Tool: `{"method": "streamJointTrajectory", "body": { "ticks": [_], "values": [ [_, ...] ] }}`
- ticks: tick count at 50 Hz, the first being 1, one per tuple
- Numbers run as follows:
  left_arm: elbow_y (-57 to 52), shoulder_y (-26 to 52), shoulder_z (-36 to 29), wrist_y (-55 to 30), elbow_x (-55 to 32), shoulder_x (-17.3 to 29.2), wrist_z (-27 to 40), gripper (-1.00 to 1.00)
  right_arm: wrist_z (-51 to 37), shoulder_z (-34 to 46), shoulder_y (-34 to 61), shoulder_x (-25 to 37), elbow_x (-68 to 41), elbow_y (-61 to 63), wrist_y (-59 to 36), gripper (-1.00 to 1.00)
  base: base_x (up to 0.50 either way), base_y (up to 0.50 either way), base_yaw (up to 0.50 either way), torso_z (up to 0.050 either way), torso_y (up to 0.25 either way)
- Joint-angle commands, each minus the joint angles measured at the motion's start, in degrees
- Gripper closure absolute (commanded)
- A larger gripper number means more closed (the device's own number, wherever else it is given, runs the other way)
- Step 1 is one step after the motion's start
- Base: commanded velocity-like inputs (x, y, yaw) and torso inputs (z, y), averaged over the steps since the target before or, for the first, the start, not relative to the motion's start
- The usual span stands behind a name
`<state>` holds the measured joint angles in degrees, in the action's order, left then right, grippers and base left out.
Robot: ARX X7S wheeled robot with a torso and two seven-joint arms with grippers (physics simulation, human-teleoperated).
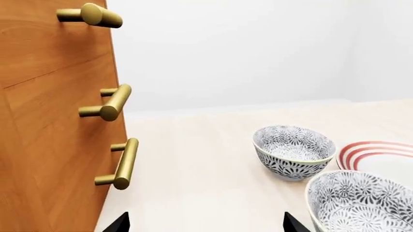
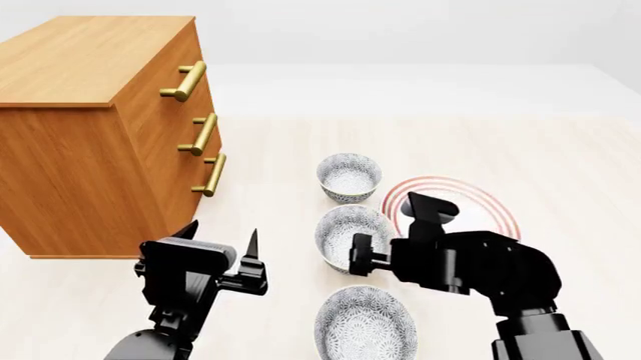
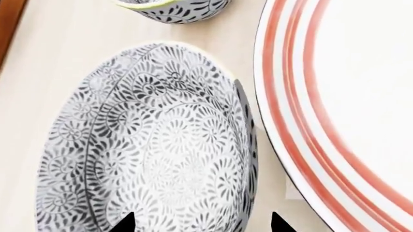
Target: Stack the bowl in the middle on the bowl at the back.
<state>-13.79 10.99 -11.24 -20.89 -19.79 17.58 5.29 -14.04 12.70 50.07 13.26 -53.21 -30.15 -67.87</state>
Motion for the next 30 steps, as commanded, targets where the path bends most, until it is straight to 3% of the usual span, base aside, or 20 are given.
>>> {"method": "streamJointTrajectory", "body": {
  "ticks": [1,3,4,30],
  "values": [
    [0.54,0.20,0.05,0.27,-0.21,0.11,0.22,-1.00,2.65,2.32,1.39,-0.71,1.60,-4.39,1.89,-1.00,0.00,0.00,0.00,0.000,0.000],
    [0.60,0.20,0.07,0.31,-0.25,0.13,0.27,-1.00,3.03,2.61,1.67,-0.78,1.84,-5.04,2.23,-1.00,0.00,0.00,0.00,0.000,0.000],
    [0.65,0.22,0.06,0.34,-0.27,0.13,0.29,-1.00,3.17,2.71,1.80,-0.81,1.94,-5.32,2.39,1.00,0.00,0.00,0.00,0.000,0.000],
    [0.24,0.08,-0.15,0.63,-1.07,0.40,0.61,-1.00,-0.42,0.87,2.14,-0.18,-2.56,4.20,-1.93,1.00,0.00,0.00,0.00,0.000,0.000]
  ]
}}
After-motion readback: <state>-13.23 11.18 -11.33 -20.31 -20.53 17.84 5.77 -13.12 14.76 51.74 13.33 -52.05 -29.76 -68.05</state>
